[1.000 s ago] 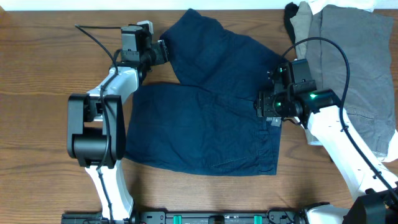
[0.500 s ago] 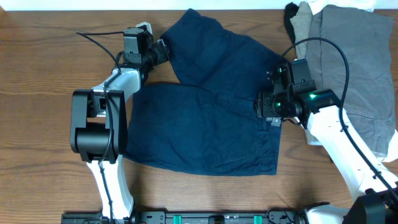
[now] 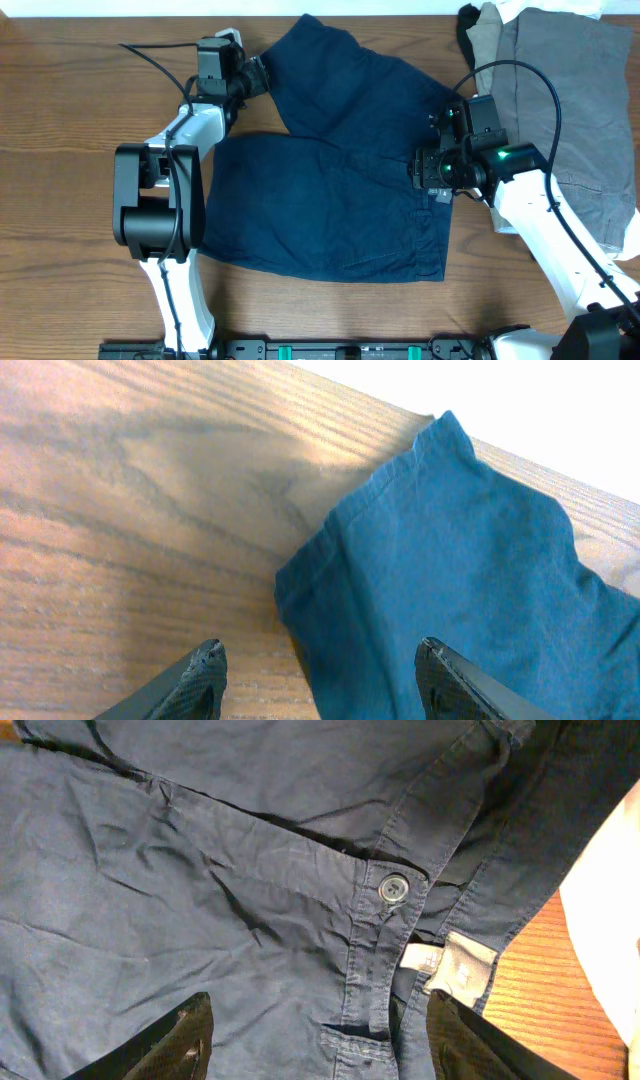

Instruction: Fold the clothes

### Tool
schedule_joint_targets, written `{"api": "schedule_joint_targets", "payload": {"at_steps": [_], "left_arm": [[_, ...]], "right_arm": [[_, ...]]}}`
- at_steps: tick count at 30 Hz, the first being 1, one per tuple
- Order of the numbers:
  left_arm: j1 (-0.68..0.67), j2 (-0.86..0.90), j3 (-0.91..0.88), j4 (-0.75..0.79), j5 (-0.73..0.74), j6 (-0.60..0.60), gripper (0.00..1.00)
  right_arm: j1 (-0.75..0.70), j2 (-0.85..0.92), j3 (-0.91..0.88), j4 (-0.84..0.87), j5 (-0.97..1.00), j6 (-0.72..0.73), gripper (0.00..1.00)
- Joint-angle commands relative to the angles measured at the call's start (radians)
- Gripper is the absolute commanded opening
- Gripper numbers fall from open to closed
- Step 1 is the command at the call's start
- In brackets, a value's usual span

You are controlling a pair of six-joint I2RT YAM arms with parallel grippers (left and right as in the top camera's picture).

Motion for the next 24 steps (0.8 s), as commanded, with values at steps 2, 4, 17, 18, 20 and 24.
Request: {"api": "schedule_joint_targets", "payload": {"at_steps": [2,4,17,18,20,24], "left_arm": [[-0.002,0.049,0.059,-0.035,-0.023,0.047,0.62],[-0.007,0.075,0.080,-0.055,-0.023,0.053,0.62],[-0.034,0.154,0.154,-0.089,-0.027,0.076,0.62],[-0.034,0.158,0.154,-0.090,-0.027,0.076,0.62],[-0.039,0.164,0.154,-0.089,-0.026,0.076,0.62],[-0.048,0.175,0.154,-0.080,-0.023,0.075,0.40]], "right_arm": [[0.007,0.001,0.010,0.006,0.006,0.002,0.67],[0.007,0.001,0.010,0.007,0.006,0.002,0.67],[0.007,0.001,0.010,0.007,0.007,0.002,0.68],[0.007,0.001,0.010,0.010,0.007,0.002,0.68],[0.007,0.001,0.010,0.015,0.006,0.002,0.68],[0.007,0.001,0.010,0.018,0.006,0.002,0.68]]}}
